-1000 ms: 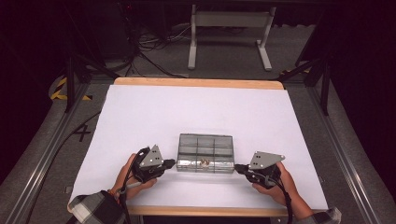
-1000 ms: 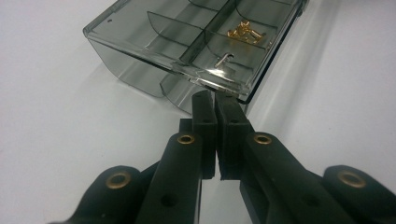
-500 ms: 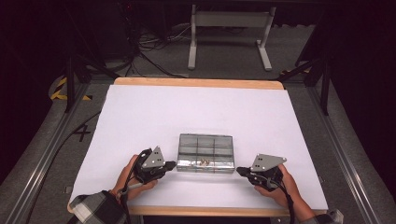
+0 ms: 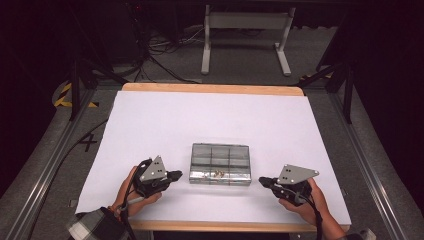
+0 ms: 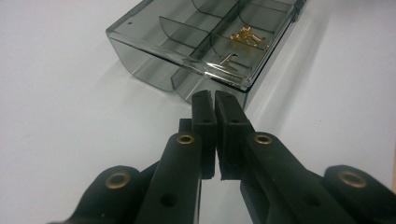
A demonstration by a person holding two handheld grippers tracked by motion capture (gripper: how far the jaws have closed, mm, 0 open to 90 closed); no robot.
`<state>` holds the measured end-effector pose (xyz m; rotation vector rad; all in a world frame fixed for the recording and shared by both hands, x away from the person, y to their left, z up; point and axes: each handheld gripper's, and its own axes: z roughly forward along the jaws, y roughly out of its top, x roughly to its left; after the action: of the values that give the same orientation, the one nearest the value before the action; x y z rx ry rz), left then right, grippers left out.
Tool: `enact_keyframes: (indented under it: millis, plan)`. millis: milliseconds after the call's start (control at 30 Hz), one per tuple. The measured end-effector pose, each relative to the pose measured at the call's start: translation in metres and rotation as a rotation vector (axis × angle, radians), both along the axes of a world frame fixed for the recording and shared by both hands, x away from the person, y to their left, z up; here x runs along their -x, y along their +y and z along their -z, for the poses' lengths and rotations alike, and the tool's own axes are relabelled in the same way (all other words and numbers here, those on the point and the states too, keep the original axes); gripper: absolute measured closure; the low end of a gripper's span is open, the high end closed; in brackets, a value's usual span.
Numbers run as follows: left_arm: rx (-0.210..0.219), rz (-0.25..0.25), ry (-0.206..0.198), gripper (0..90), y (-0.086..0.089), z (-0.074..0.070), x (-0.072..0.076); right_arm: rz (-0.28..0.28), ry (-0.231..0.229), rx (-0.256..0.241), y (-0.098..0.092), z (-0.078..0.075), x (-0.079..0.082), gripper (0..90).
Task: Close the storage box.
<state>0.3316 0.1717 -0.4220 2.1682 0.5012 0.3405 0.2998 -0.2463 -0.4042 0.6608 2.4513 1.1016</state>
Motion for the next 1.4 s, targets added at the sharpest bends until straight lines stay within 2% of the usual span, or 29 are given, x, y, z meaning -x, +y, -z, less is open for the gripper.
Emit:
enact_keyframes:
  millis: [233,333,533,667,767,933,1167,1300,1400]
  plan:
    - [0.018,-0.034,-0.013,86.6,0.017,-0.003,0.003,0.032,-0.022,-0.011,-0.012,-0.005,0.005,87.3]
    - [-0.002,-0.050,-0.025,86.4,0.023,-0.002,0.004,0.049,-0.026,-0.019,-0.017,-0.006,0.006,86.1]
    - [0.007,-0.065,-0.019,85.2,0.035,0.003,0.003,0.073,-0.034,-0.014,-0.025,-0.005,0.007,84.2]
    - [-0.012,-0.067,-0.030,83.9,0.042,0.006,0.002,0.091,-0.029,-0.034,-0.034,-0.005,0.007,82.7]
    - [0.000,-0.084,-0.026,83.1,0.050,0.008,0.001,0.113,-0.043,-0.043,-0.040,-0.006,0.007,80.2]
    - [0.004,-0.113,-0.041,79.9,0.064,0.010,-0.001,0.152,-0.079,-0.030,-0.051,-0.005,0.007,79.5]
    - [0.047,-0.178,-0.054,74.9,0.088,0.015,-0.005,0.206,-0.114,-0.034,-0.067,0.000,0.006,76.7]
    - [0.079,-0.216,-0.057,70.5,0.102,0.017,-0.005,0.251,-0.124,-0.059,-0.078,0.004,0.004,69.9]
    - [0.094,-0.254,-0.067,66.1,0.111,0.017,-0.002,0.283,-0.144,-0.044,-0.085,0.007,0.004,64.5]
